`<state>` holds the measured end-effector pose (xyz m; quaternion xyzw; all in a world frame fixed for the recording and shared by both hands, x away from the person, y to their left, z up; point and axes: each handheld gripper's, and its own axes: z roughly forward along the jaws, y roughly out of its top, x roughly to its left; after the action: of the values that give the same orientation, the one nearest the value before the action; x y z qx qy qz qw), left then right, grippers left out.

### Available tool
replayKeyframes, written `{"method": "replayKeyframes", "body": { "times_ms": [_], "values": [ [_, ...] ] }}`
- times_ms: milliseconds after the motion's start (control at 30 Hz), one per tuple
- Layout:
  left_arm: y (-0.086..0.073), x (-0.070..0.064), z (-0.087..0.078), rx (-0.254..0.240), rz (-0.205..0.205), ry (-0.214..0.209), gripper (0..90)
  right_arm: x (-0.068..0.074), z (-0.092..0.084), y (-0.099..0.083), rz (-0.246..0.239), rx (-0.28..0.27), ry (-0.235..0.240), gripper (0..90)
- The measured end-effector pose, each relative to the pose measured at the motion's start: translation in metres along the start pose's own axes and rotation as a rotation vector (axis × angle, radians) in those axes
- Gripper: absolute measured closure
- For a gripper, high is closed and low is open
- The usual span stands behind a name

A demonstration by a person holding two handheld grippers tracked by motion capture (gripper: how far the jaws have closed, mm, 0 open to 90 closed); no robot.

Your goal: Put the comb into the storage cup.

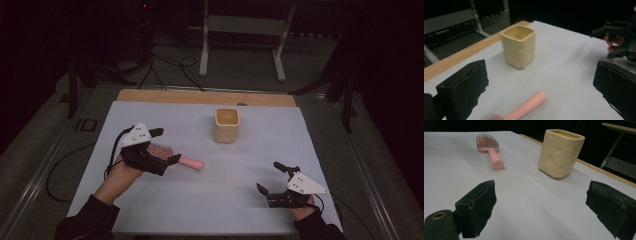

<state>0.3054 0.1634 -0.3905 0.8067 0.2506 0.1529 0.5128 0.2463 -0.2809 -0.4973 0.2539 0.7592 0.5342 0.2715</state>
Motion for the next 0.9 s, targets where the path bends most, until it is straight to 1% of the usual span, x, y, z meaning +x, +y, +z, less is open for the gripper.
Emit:
{"method": "replayKeyframes", "body": {
  "times_ms": [33, 67, 133, 200, 300, 333, 400, 467, 533, 667, 733, 767, 800, 867, 900],
  "values": [
    [0.002, -0.001, 0.009, 0.018, -0.003, -0.017, 0.0, 0.000, 0.000, 0.000, 0.002, -0.001, -0.001, 8.8],
    [0.002, -0.001, 0.009, 0.018, -0.003, -0.017, 0.0, 0.000, 0.000, 0.000, 0.002, -0.001, -0.001, 8.8],
    [0.003, -0.001, 0.017, 0.031, -0.006, -0.025, 0.0, 0.000, 0.000, 0.000, -0.001, -0.005, 0.000, 8.8],
    [0.003, -0.001, 0.024, 0.030, -0.004, -0.025, 0.0, -0.001, -0.001, 0.000, 0.003, -0.006, -0.002, 8.8],
    [0.003, 0.001, 0.035, 0.039, -0.014, -0.033, 0.0, 0.000, -0.001, 0.000, 0.011, -0.006, 0.002, 8.8],
    [0.002, 0.001, 0.039, 0.046, -0.016, -0.038, 0.0, 0.000, 0.000, 0.000, 0.003, -0.002, 0.005, 8.8],
    [0.002, 0.001, 0.046, 0.061, -0.003, -0.043, 0.0, 0.000, 0.000, 0.000, 0.002, -0.002, 0.007, 8.8],
    [0.002, 0.001, 0.053, 0.070, -0.002, -0.050, 0.0, 0.000, 0.000, 0.000, 0.002, -0.002, 0.008, 8.8],
    [0.001, 0.001, 0.059, 0.075, 0.000, -0.045, 0.0, 0.000, 0.000, 0.000, 0.002, 0.000, 0.008, 8.8],
    [-0.002, 0.003, 0.070, 0.093, -0.004, -0.048, 1.1, 0.000, 0.000, 0.000, 0.005, -0.002, 0.010, 8.8],
    [-0.005, 0.004, 0.075, 0.108, 0.001, -0.056, 3.3, 0.001, 0.000, 0.000, 0.005, 0.002, 0.011, 8.8],
    [-0.007, 0.004, 0.078, 0.115, 0.003, -0.051, 4.4, 0.001, 0.000, 0.000, 0.001, -0.002, 0.011, 8.8],
    [-0.008, 0.004, 0.081, 0.119, 0.002, -0.059, 4.5, 0.000, 0.000, 0.000, 0.002, -0.003, 0.012, 8.8],
    [-0.012, 0.004, 0.085, 0.125, 0.004, -0.069, 10.5, 0.001, 0.000, 0.000, 0.006, -0.001, 0.013, 8.8],
    [-0.013, 0.005, 0.088, 0.132, 0.001, -0.085, 16.5, 0.001, 0.000, 0.000, 0.003, 0.000, 0.014, 8.8]
  ]
}}
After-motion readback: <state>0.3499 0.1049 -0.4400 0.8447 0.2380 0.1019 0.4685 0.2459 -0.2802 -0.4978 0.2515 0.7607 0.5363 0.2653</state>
